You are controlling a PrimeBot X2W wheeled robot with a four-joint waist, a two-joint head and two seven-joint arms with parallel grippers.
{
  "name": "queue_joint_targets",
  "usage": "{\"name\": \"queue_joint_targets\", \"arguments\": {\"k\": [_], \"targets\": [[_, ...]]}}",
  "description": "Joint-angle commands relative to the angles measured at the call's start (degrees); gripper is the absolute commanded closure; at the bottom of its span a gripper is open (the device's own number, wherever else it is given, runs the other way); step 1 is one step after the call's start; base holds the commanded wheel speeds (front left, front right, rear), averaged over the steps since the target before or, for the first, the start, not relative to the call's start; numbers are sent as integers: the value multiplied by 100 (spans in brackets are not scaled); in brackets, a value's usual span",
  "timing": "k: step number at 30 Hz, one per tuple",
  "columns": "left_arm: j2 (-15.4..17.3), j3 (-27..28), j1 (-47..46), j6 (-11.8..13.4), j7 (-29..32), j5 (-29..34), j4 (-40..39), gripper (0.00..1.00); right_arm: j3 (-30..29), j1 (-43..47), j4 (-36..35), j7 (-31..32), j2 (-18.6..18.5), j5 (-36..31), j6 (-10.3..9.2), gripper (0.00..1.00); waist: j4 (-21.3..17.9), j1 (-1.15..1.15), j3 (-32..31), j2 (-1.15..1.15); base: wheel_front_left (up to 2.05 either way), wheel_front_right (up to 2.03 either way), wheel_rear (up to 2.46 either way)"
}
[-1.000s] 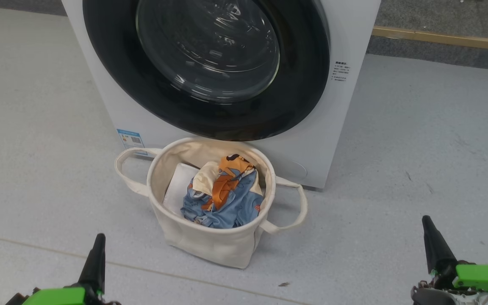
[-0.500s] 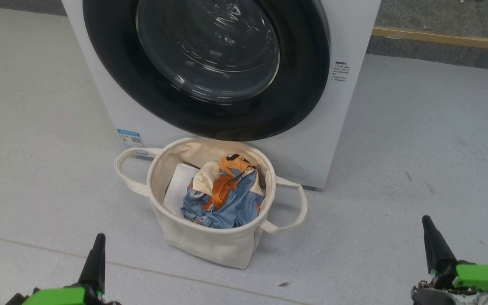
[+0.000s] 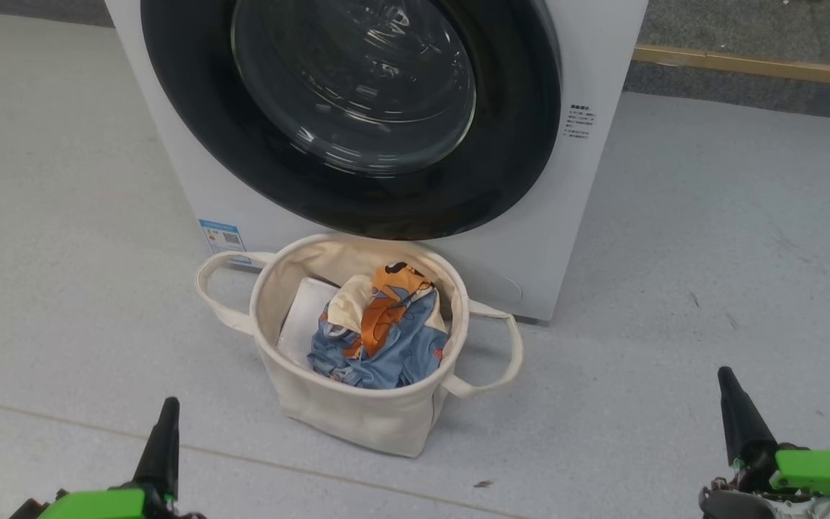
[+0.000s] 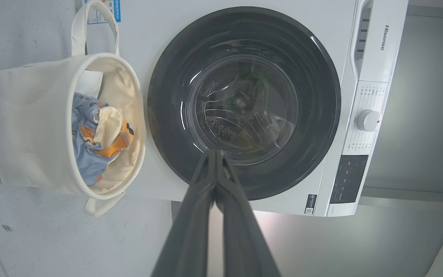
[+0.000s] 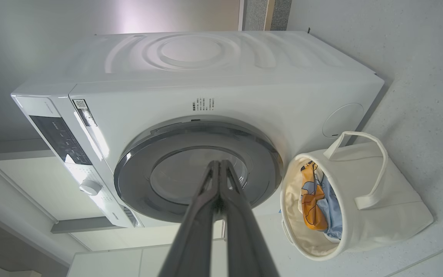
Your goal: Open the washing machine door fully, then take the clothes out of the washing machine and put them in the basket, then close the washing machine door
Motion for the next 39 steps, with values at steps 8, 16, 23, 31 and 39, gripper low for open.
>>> {"name": "queue_joint_targets", "arguments": {"k": [8,16,23,31,39], "targets": [[31,196,-256,-41,47,-17,-151,100,113,-280,-179,48,-66,33,1,100,0,0,0,0,0,0,0],[31,196,-256,-41,46,-17,-151,100,113,-280,-179,48,-66,33,1,100,0,0,0,0,0,0,0],[31,196,-256,-41,46,-17,-151,100,114,-280,-179,48,-66,33,1,100,0,0,0,0,0,0,0],[31,196,-256,-41,46,-17,-151,100,114,-280,-179,48,-66,33,1,100,0,0,0,0,0,0,0],[31,195,-256,-41,46,-17,-151,100,114,-280,-179,48,-66,33,1,100,0,0,0,0,0,0,0]]}}
